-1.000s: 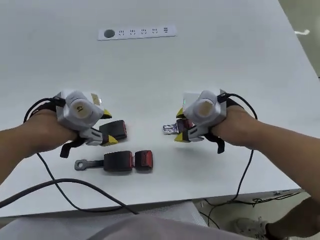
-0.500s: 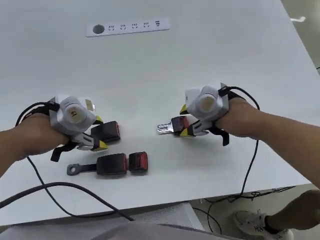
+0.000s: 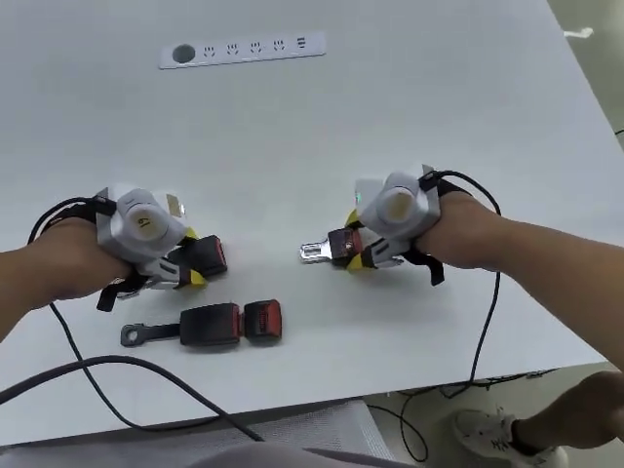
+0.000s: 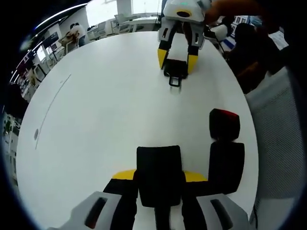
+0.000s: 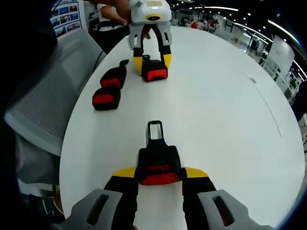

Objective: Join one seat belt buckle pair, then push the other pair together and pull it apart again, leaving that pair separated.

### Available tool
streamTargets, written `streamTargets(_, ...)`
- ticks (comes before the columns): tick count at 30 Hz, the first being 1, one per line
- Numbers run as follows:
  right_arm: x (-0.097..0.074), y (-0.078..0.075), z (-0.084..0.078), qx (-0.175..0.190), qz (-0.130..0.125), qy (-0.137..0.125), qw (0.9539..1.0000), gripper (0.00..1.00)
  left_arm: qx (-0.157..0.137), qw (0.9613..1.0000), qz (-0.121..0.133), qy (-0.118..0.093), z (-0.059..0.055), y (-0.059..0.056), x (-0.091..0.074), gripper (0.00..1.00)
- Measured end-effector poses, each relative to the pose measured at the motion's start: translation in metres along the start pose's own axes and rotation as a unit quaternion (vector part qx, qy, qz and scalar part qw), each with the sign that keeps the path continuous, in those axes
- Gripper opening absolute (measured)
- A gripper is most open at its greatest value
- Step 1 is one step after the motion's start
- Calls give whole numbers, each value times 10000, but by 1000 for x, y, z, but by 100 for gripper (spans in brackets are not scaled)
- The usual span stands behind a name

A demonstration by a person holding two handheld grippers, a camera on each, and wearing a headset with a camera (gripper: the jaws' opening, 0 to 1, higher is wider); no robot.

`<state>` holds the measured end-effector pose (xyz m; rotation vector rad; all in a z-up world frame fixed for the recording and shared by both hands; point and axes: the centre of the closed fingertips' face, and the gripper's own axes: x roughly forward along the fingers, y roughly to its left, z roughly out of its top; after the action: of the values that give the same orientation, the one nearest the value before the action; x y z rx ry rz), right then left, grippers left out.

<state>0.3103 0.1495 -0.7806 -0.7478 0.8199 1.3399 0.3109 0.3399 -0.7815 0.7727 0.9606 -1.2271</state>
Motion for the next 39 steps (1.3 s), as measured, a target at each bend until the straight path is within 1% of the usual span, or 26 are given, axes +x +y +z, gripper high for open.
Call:
streamTargets(6,0,-1,0,5,-10,-72,10000,33,89,10000,-31,-15,4,-2,-3,36)
streamTargets(9,0,-1,0,38,-23,-71,10000,33,159,9999,-18,-5,7,-6,-5,36)
streamTargets(10,0,-2,0,117,-56,-77,9999,33,174,9998,-17,-8,7,-5,-5,36)
streamTargets(14,1,-2,0,148,-93,-35,9998,33,206,9998,-51,-7,6,-4,-5,35)
streamTargets(20,2,-4,0,234,-74,-49,9997,33,322,9994,-128,50,7,-3,-4,35)
streamTargets(24,3,-3,1,114,-75,-23,9999,33,358,9993,-136,41,6,-3,-3,35)
streamTargets(26,4,-3,3,141,-61,-26,9999,33,336,9993,-135,35,6,-3,-3,35)
streamTargets(30,10,-1,12,169,-11,-49,9998,32,347,9993,-148,34,3,0,-1,35)
streamTargets(34,17,3,24,157,-30,-52,9999,32,363,9992,-150,36,4,-1,-2,35)
streamTargets(36,21,3,31,223,-36,-83,9997,32,367,9992,-150,30,6,-2,-3,35)
streamTargets(39,26,6,42,153,-48,-136,9998,32,378,9992,-159,31,5,-2,-2,35)
